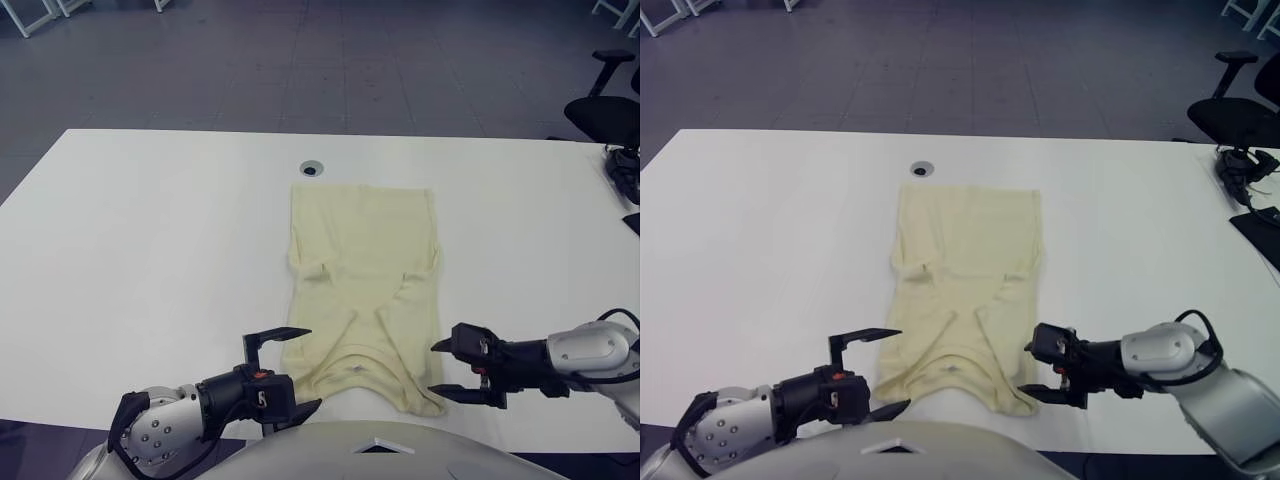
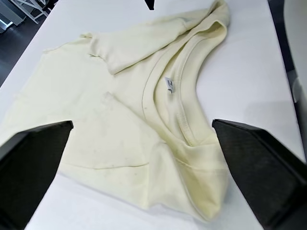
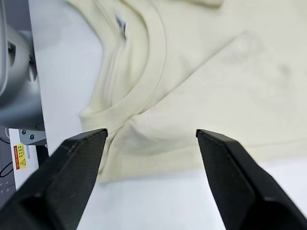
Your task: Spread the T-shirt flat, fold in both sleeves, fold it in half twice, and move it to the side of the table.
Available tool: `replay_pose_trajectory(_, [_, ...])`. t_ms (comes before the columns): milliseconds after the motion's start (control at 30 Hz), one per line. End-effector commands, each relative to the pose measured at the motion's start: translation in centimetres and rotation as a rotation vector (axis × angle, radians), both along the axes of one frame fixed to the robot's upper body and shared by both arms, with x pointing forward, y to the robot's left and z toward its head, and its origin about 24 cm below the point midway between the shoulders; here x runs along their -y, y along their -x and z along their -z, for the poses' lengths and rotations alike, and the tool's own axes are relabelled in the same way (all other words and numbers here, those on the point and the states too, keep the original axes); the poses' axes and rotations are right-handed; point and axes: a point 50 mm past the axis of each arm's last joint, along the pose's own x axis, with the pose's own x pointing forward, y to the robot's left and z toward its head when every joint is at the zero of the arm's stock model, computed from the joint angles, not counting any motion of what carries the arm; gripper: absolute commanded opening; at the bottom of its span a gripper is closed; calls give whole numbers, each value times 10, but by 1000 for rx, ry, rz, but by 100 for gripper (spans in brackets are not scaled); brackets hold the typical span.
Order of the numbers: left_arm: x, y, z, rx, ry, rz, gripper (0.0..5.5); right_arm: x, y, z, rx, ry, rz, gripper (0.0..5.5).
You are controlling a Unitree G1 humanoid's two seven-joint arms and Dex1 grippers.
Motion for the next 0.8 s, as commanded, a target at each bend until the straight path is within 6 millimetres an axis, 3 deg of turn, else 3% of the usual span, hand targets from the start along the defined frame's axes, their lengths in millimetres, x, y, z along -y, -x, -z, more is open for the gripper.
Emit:
replay_pose_trajectory(33, [-1, -4, -2, 16, 19, -22, 540, 1, -63, -5, 373, 1, 104, 411])
replay_pose_trajectory(133, [-5, -19, -10, 74, 63, -71, 540, -5, -94, 1, 545, 2, 107, 455])
replay_pose_trajectory(267, [-9, -32, -17, 126, 106, -126, 540, -17, -121, 26, 633, 62, 72, 529])
replay_pose_trajectory(500, [-23, -63, -21, 231, 164, -344, 540, -30, -115, 74, 519, 153, -124, 537])
replay_pose_trajectory(800, [-22, -68, -16, 245, 162, -384, 540, -31, -136, 94, 577, 224, -114, 537])
